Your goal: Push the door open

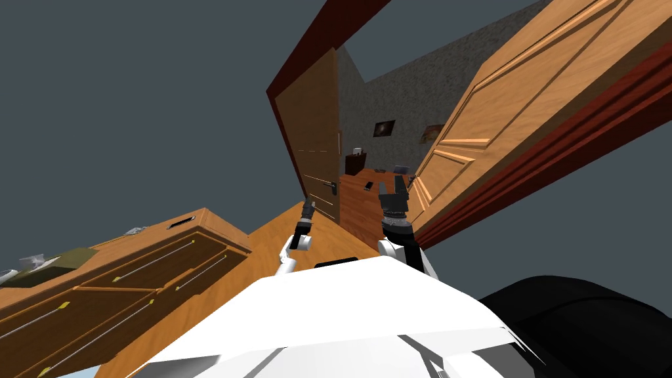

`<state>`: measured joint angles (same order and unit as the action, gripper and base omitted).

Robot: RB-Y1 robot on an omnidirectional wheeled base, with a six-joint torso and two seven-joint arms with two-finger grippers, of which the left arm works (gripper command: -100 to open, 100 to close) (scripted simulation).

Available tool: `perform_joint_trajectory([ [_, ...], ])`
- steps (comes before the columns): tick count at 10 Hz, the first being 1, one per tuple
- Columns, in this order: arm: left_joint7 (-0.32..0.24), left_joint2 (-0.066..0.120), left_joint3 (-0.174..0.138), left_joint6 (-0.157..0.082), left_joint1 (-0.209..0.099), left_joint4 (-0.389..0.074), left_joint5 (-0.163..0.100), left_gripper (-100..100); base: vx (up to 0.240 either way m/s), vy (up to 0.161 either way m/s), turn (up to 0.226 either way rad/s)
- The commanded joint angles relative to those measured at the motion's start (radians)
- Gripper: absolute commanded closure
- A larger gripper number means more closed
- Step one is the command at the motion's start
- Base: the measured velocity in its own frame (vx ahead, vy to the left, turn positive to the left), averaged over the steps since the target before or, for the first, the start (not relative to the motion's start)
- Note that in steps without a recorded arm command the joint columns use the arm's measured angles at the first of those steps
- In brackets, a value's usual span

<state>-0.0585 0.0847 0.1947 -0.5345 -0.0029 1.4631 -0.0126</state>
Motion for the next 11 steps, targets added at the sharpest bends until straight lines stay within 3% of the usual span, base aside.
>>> perform_joint_trajectory([
  [1, -0.007, 0.002, 0.008, 0.001, -0.032, -0.05, -0.004, -100, 0.069, 0.111, -0.081],
  [2, -0.01, 0.001, 0.013, 0.001, -0.053, -0.08, -0.006, -100, 0.058, 0.112, -0.093],
  [3, -0.01, 0.001, 0.013, 0.001, -0.053, -0.085, -0.006, -100, 0.048, 0.061, -0.048],
  [7, -0.022, -0.003, 0.034, 0.002, -0.133, -0.208, -0.013, -100, 0.067, 0.074, -0.09],
  [8, -0.022, -0.003, 0.034, 0.002, -0.133, -0.214, -0.013, -100, 0.047, 0.061, -0.029],
  [11, -0.031, -0.009, 0.049, 0.003, -0.193, -0.3, -0.019, -100, 0.06, 0.084, -0.078],
])
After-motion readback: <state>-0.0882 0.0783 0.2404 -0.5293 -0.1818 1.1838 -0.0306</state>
